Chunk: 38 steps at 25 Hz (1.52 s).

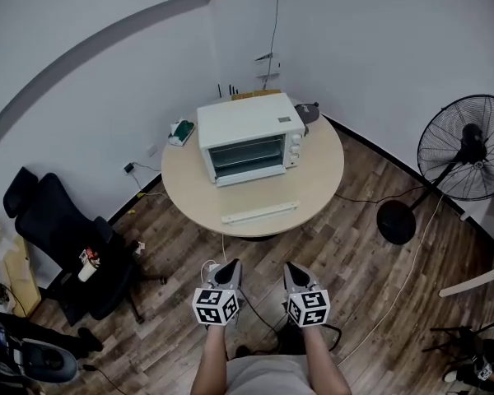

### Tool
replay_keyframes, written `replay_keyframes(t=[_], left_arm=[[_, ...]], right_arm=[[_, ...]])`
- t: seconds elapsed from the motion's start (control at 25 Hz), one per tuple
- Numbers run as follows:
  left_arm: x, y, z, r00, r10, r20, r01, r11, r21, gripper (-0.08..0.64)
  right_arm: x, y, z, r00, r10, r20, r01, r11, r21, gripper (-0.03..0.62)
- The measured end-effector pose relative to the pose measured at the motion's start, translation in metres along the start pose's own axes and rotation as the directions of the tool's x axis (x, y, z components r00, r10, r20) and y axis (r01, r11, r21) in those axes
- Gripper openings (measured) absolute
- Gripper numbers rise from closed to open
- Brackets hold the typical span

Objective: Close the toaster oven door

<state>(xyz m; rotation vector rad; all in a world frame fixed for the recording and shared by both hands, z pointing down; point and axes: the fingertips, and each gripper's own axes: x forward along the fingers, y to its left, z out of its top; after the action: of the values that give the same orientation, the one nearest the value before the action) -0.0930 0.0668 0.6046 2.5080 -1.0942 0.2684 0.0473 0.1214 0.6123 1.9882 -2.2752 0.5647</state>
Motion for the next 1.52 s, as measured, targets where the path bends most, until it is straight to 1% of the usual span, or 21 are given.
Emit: replay_keyframes(t=[0.2,0.36,0.44,0.52,0.64,0.72,0.96,1.08,1.24,1.36,1.52], left_arm=[[0.049,-0.016,0.019,0.999,0.041,-0.004,-0.04,0.998,0.038,0.058],[0.081,-0.02,0.032,0.997,0.08,0.002,-0.08,0.996,0.044,0.058],[0.093,-0.019,0.027,0.995,0.103,-0.007,-0.103,0.994,0.036,0.058],[0.098,-0.018,0.015,0.991,0.133,-0.028,-0.133,0.991,0.023,0.058],[0.102,-0.014,0.002,0.983,0.169,-0.066,-0.168,0.986,0.024,0.058],[0.106,-0.01,0.001,0.979,0.185,-0.083,-0.184,0.983,0.029,0.058],[0.113,0.012,-0.002,0.964,0.246,-0.097,-0.246,0.969,0.014,0.058],[0.124,0.026,-0.004,0.963,0.249,-0.099,-0.25,0.968,0.003,0.058],[0.149,0.048,-0.008,0.96,0.256,-0.114,-0.259,0.966,-0.013,0.058],[0.159,0.065,-0.019,0.951,0.268,-0.152,-0.273,0.962,-0.012,0.058],[0.164,0.101,-0.044,0.93,0.299,-0.216,-0.319,0.946,-0.063,0.058]], right_arm=[[0.03,-0.05,0.018,1.0,0.017,0.004,-0.018,1.0,0.025,0.0],[0.051,-0.078,0.028,0.999,0.053,0.006,-0.053,0.998,0.036,0.0],[0.058,-0.089,0.027,0.997,0.081,0.005,-0.081,0.996,0.041,0.0],[0.058,-0.098,0.018,0.994,0.108,0.001,-0.108,0.992,0.063,0.0],[0.065,-0.115,0.01,0.992,0.127,-0.019,-0.124,0.988,0.093,0.0],[0.074,-0.124,0.009,0.99,0.135,-0.035,-0.131,0.986,0.102,0.0],[0.103,-0.138,0.007,0.99,0.126,-0.069,-0.118,0.987,0.113,0.0],[0.118,-0.141,0.004,0.989,0.12,-0.092,-0.109,0.988,0.11,0.0],[0.14,-0.148,0.001,0.983,0.131,-0.131,-0.123,0.99,0.069,0.0],[0.153,-0.162,-0.004,0.98,0.111,-0.166,-0.102,0.993,0.061,0.0],[0.179,-0.181,-0.019,0.97,0.078,-0.232,-0.068,0.996,0.052,0.0]])
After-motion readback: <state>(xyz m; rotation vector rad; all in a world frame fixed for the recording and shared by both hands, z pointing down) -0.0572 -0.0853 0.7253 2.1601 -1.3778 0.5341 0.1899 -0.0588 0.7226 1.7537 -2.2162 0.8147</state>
